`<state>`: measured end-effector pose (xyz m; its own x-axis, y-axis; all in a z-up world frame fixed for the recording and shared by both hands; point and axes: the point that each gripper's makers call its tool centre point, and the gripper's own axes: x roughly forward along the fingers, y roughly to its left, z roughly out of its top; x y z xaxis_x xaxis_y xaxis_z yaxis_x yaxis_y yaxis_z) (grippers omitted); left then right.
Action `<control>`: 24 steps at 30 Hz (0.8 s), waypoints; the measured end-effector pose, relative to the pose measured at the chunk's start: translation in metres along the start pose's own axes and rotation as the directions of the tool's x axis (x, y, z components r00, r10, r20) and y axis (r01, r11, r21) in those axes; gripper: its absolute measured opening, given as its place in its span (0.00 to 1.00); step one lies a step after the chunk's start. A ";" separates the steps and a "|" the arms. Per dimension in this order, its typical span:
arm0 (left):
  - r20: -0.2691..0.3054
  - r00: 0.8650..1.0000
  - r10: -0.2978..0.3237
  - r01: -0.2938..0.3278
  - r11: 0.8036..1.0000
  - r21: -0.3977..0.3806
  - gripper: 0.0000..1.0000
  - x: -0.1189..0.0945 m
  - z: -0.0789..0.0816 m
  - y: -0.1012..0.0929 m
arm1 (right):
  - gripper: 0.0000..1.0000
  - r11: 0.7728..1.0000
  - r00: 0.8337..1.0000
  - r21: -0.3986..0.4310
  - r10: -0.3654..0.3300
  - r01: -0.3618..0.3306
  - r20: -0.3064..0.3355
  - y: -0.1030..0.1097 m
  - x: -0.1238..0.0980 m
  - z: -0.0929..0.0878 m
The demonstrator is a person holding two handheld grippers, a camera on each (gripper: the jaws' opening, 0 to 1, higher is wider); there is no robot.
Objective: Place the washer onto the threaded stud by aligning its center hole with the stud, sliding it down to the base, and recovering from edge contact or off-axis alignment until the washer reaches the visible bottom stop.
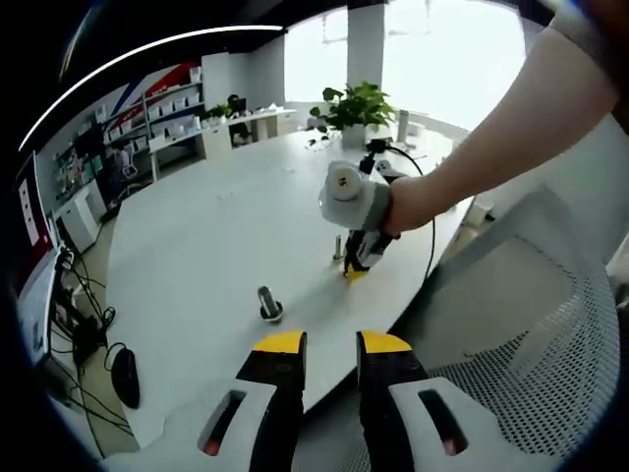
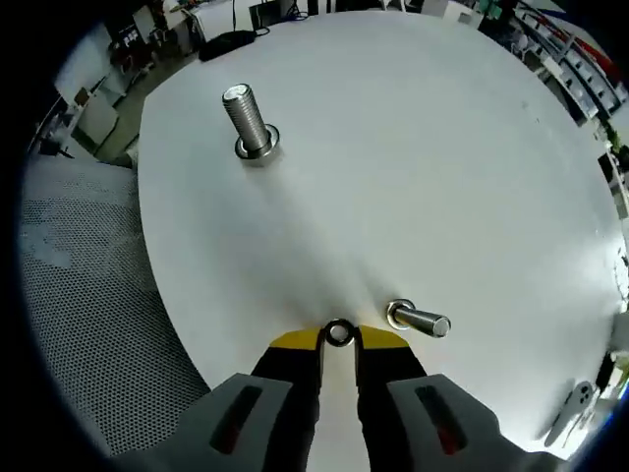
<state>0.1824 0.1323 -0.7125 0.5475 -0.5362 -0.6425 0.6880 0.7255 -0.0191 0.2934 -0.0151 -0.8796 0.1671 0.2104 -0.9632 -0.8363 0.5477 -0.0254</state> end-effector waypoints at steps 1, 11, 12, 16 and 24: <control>0.001 1.000 0.000 0.000 1.000 0.000 0.18 0.000 0.000 0.000 | 0.14 1.000 1.000 -0.004 -0.003 0.003 -0.001 0.000 0.001 0.000; 0.007 1.000 0.001 -0.001 1.000 0.000 0.18 -0.001 0.001 0.001 | 0.14 0.999 1.000 0.028 -0.020 0.020 0.020 -0.003 -0.007 -0.002; 0.009 1.000 0.001 -0.001 1.000 -0.001 0.18 -0.001 0.001 0.001 | 0.14 0.999 0.999 0.026 -0.022 0.021 0.024 -0.005 -0.007 -0.003; 0.024 1.000 0.001 -0.001 1.000 0.001 0.18 -0.001 0.004 0.000 | 0.14 1.000 0.999 0.022 -0.022 0.021 0.023 -0.005 -0.014 -0.008; 0.051 0.999 -0.007 0.007 1.000 -0.007 0.19 -0.003 0.009 0.000 | 0.14 0.997 0.999 0.069 -0.030 0.029 0.015 -0.015 -0.030 -0.030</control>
<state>0.1851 0.1295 -0.7033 0.5664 -0.5625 -0.6023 0.6884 0.7247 -0.0295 0.2852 -0.0544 -0.8588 0.1999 0.2057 -0.9580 -0.7932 0.6079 -0.0350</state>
